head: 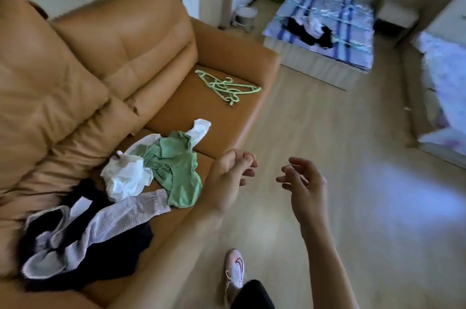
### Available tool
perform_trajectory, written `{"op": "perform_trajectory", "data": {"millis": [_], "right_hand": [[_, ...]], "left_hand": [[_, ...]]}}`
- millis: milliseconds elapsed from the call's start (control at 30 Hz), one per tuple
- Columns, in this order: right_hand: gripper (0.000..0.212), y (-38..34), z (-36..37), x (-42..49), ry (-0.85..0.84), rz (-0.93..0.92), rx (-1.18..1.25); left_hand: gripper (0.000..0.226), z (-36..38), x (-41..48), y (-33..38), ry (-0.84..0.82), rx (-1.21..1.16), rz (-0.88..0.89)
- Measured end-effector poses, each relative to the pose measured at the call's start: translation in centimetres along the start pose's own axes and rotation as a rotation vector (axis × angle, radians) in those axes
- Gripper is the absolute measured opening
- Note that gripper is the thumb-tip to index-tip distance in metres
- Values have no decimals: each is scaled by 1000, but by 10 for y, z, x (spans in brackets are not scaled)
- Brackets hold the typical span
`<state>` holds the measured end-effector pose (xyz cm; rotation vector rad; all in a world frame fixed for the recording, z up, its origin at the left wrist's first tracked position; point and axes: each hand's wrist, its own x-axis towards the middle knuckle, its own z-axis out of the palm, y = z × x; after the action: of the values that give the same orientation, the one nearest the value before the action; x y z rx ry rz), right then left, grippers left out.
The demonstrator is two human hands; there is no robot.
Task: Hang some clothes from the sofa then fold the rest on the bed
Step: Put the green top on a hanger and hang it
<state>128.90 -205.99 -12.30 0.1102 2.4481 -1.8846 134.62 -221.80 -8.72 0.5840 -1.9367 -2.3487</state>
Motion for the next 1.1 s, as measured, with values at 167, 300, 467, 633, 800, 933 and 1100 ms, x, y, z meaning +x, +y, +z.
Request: {"op": "perform_trajectory", "data": {"millis": [167, 300, 467, 633, 800, 933, 1100], "right_hand": [[15, -30, 63, 127, -274, -25, -33], [19, -45, 139, 193, -468, -22, -73], [22, -37, 238, 252, -659, -4, -148], [24, -25, 289, 290, -802, 47, -249], [23, -2, 339, 317, -876, 166, -315], [11, 40, 381, 327, -1022, 226, -410], [11, 129, 434, 327, -1185, 332, -581]], "left_hand": [[11, -30, 94, 38, 325, -127, 7], [12, -70, 145, 51, 554, -192, 15], [14, -128, 217, 34, 733, -270, -61], [20, -177, 267, 27, 869, -328, -103], [13, -207, 301, 5, 952, -396, -137], [15, -221, 323, -43, 1024, -423, -210], [23, -227, 354, -139, 1089, -373, -383]]}}
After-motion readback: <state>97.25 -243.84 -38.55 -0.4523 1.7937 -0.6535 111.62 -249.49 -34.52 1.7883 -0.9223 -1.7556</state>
